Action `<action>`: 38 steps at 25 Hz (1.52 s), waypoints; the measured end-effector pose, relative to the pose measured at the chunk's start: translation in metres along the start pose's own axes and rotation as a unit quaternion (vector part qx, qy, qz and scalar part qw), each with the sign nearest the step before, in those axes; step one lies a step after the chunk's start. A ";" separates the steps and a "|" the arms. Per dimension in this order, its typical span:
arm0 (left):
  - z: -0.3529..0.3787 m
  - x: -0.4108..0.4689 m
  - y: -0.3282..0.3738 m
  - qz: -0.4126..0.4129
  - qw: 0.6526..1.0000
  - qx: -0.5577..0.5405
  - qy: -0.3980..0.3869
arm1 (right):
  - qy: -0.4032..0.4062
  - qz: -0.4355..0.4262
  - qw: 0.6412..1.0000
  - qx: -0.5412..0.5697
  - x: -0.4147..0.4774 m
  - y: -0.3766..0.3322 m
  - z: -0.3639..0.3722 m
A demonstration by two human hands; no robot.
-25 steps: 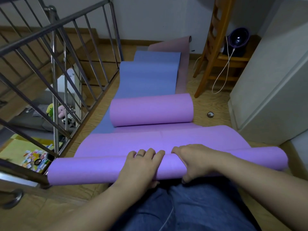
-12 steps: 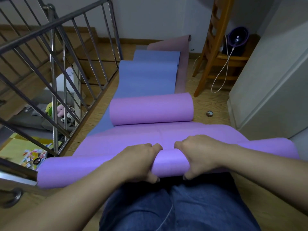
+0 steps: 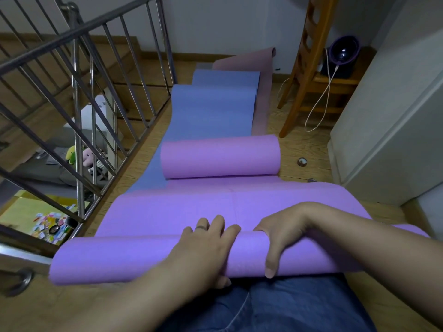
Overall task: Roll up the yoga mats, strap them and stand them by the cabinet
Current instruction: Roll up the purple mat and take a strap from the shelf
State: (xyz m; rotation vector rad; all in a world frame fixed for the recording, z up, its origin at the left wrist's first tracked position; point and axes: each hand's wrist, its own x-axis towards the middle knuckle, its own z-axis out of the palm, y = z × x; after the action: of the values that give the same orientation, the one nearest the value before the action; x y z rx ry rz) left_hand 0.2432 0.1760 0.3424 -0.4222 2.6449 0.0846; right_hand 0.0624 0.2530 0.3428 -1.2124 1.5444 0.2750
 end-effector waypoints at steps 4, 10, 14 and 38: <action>0.008 -0.001 0.002 -0.035 0.998 -0.019 0.038 | 0.059 -0.018 0.998 -0.021 -0.006 -0.001 0.000; -0.006 0.019 -0.021 -0.003 0.987 -0.146 -0.068 | 0.420 -0.048 0.847 -0.323 -0.016 0.021 0.058; -0.020 0.033 -0.030 -0.015 0.979 -0.163 -0.123 | 0.360 -0.022 0.890 -0.278 -0.015 0.018 0.042; -0.032 0.016 -0.058 0.032 0.947 -0.257 -0.193 | 0.063 -0.019 0.996 -0.067 -0.021 0.008 -0.012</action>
State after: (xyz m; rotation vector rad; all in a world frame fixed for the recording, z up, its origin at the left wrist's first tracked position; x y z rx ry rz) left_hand 0.2342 0.1119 0.3647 -0.4308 2.2218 0.8053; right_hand 0.0461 0.2594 0.3619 -1.3853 1.6308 0.2837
